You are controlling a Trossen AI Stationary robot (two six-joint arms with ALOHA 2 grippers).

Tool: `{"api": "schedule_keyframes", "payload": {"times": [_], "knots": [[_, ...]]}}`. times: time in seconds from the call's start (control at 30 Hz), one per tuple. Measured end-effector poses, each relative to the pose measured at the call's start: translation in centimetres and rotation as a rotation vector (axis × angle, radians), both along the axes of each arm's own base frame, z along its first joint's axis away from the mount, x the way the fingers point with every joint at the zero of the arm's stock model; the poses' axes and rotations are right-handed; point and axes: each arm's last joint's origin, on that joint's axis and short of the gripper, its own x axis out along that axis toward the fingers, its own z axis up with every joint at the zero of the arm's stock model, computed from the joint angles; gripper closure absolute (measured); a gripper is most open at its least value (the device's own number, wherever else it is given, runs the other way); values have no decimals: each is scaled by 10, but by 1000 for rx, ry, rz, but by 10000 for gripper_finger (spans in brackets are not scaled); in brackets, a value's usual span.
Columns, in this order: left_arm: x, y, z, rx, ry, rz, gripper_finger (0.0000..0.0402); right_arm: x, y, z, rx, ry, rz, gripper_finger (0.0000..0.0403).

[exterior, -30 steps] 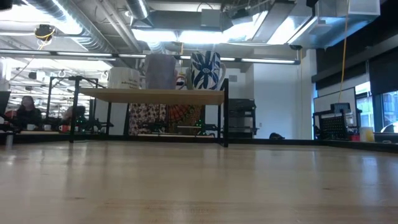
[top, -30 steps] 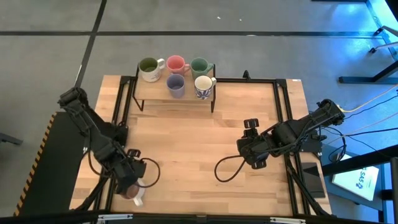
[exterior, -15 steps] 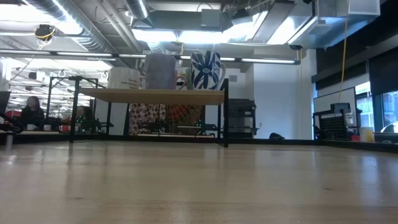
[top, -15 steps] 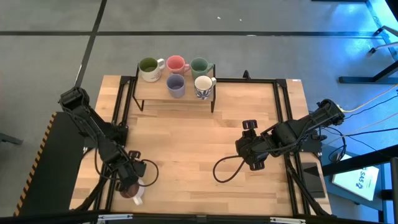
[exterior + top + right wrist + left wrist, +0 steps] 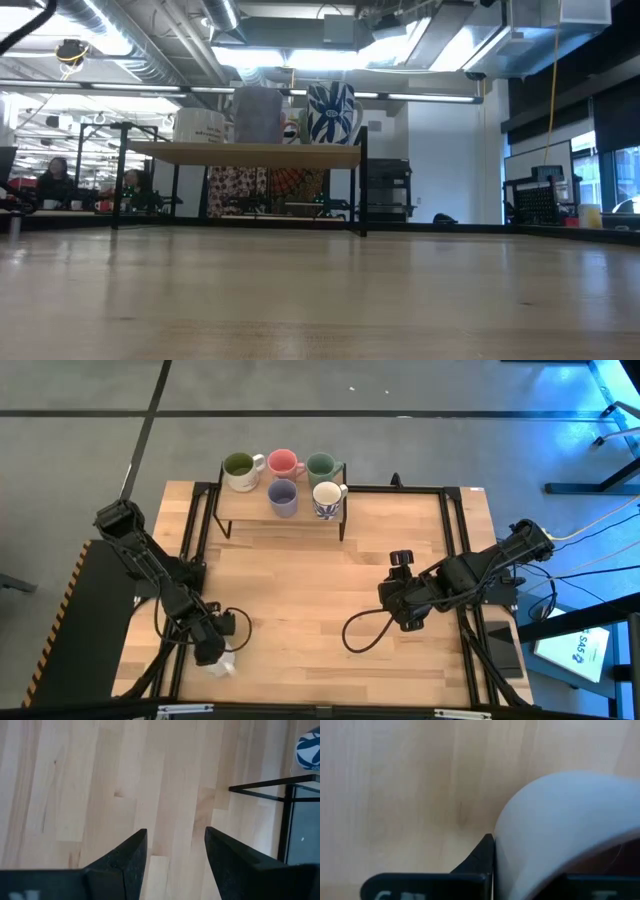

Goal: Place coffee mugs
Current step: Put the white pink mug on the shelf

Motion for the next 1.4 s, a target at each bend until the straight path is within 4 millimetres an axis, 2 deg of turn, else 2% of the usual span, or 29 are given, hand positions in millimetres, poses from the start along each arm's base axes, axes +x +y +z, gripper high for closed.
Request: {"api": "schedule_keyframes", "payload": {"times": [0.17, 0.27, 0.4, 0.57, 0.77, 1.0, 1.2, 1.4], "knots": [[14, 5, 6, -16, 0, 259, 387, -1, -1, 0, -10, 6, 3, 219], [28, 7, 18, -85, 3, 422, 388, -2, -2, 0, -23, 20, 2, 219], [48, 14, 43, -109, -19, 617, 388, -5, -3, -1, -45, 54, 1, 219], [75, 31, 87, -121, -41, 718, 388, -10, -6, -2, -73, 106, 1, 219], [86, 74, 135, 23, -6, 772, 388, -12, -8, -2, -107, 118, -4, 219], [77, 137, 178, 295, 44, 884, 388, -12, -8, -2, -120, 110, -6, 219], [71, 185, 201, 395, 29, 977, 388, -12, -8, -2, -122, 108, -6, 219], [58, 222, 205, 466, 80, 1104, 388, -12, -8, -2, -123, 109, -7, 219]]}}
